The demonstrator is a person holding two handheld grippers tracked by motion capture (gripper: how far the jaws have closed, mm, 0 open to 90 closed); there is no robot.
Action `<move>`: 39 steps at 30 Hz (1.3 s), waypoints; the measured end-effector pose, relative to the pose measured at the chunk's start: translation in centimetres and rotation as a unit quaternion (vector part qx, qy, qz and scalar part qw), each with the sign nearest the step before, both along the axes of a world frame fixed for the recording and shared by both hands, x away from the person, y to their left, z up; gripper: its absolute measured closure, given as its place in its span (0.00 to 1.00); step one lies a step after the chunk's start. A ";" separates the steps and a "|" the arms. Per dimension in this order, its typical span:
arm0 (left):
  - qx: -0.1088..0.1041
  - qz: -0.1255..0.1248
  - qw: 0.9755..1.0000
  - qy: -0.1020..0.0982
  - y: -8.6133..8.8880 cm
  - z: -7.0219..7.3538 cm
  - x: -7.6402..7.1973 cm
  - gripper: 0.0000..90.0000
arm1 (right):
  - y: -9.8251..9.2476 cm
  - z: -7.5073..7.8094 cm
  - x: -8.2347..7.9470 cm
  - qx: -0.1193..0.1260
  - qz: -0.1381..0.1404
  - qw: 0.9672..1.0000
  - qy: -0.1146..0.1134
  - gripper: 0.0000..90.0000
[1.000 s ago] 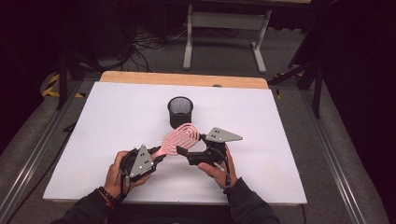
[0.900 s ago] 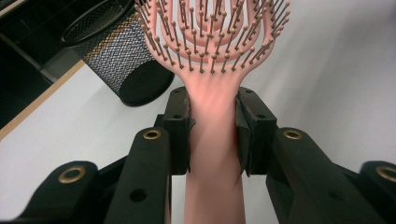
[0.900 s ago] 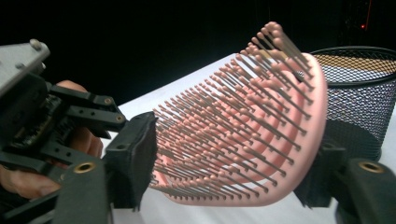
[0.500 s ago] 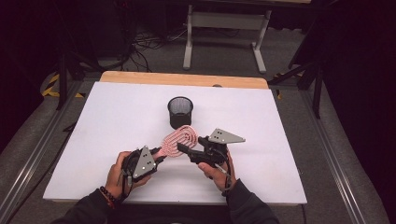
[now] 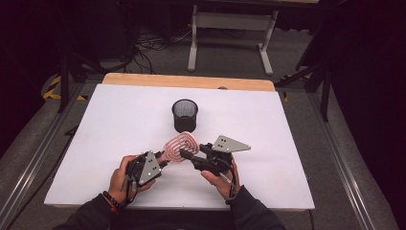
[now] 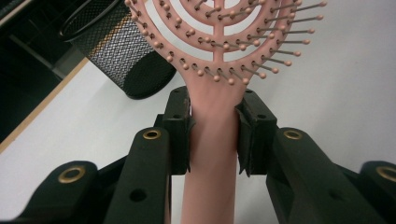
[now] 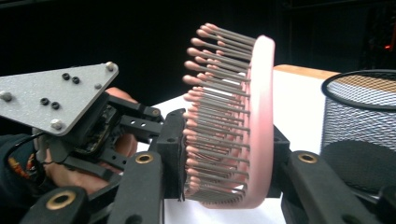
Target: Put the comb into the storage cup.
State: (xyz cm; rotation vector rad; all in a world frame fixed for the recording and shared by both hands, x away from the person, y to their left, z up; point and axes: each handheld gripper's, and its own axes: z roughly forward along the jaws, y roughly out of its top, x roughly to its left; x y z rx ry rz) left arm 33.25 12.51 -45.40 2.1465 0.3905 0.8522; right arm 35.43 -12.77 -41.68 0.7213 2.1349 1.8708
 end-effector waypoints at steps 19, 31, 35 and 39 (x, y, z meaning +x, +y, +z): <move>-0.004 0.002 1.000 -0.007 -0.2 -0.1 0.4 0.76 | 0.2 0.3 -0.5 -0.013 0.001 1.000 -0.022 0.70; -0.025 0.002 1.000 -0.001 0.3 0.0 0.7 0.59 | 0.0 0.8 -0.8 -0.016 -0.010 0.999 -0.040 0.71; -0.031 -0.004 0.999 0.007 0.7 0.0 1.0 0.50 | -0.4 0.9 -0.8 -0.015 -0.017 0.999 -0.042 0.71; -0.031 0.002 0.999 0.014 0.9 -0.3 1.2 0.41 | -0.5 1.0 -0.8 -0.016 -0.018 0.999 -0.044 0.71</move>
